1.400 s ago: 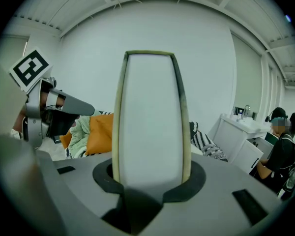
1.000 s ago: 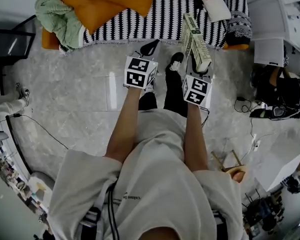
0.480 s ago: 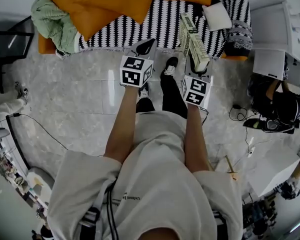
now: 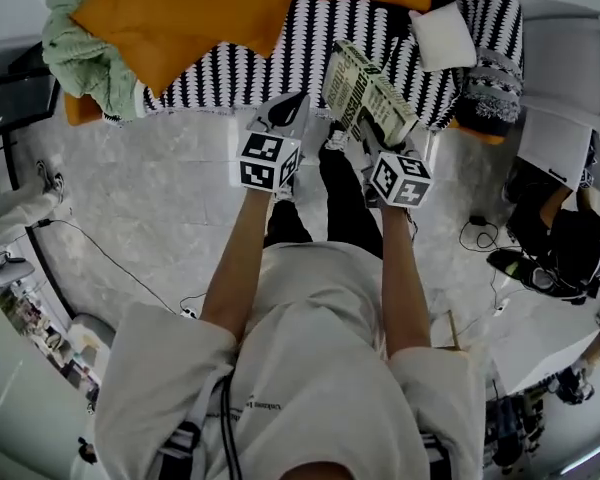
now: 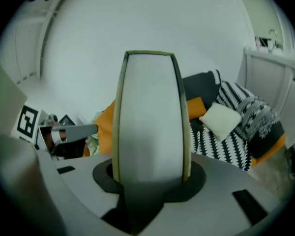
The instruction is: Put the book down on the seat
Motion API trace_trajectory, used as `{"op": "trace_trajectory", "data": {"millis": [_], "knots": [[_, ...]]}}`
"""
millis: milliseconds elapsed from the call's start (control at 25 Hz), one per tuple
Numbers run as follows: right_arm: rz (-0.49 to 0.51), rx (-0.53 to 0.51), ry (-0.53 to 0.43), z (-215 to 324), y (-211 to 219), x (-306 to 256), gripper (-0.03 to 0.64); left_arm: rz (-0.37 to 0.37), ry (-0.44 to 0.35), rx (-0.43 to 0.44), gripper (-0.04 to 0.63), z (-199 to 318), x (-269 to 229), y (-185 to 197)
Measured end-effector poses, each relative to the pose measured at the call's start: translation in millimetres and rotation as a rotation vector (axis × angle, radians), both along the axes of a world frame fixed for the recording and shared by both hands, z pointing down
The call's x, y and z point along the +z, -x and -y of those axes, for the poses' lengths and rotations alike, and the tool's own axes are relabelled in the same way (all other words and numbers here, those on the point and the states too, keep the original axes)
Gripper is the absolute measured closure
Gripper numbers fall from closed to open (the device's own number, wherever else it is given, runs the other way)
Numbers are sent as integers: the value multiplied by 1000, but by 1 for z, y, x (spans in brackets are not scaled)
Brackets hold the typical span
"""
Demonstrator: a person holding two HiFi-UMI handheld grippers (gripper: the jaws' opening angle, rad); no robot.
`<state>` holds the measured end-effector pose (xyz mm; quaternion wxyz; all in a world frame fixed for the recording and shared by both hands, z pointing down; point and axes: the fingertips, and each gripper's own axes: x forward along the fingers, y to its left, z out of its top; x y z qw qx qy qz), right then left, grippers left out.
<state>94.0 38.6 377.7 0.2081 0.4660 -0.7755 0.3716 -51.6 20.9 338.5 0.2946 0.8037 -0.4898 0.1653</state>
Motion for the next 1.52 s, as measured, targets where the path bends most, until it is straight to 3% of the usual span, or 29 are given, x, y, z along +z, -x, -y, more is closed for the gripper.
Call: {"op": "trace_trajectory", "data": {"millis": [160,560,880,1080,1520], "knots": [[131,17,135,38,-19,43,460,-34,51,33,588,29,48,-14],[133,-13,275,80,-50,96,460,-30,151,109,589,64,123,-46],[174,-44,292,130,-26,144,460,5,179,125,588,97,183,-28],[224,-45,322,143,-2,181,460,45,213,194,588,108,228,-17],[384,-7,391,149,25,215,460,80,251,219,588,132,266,-2]]}}
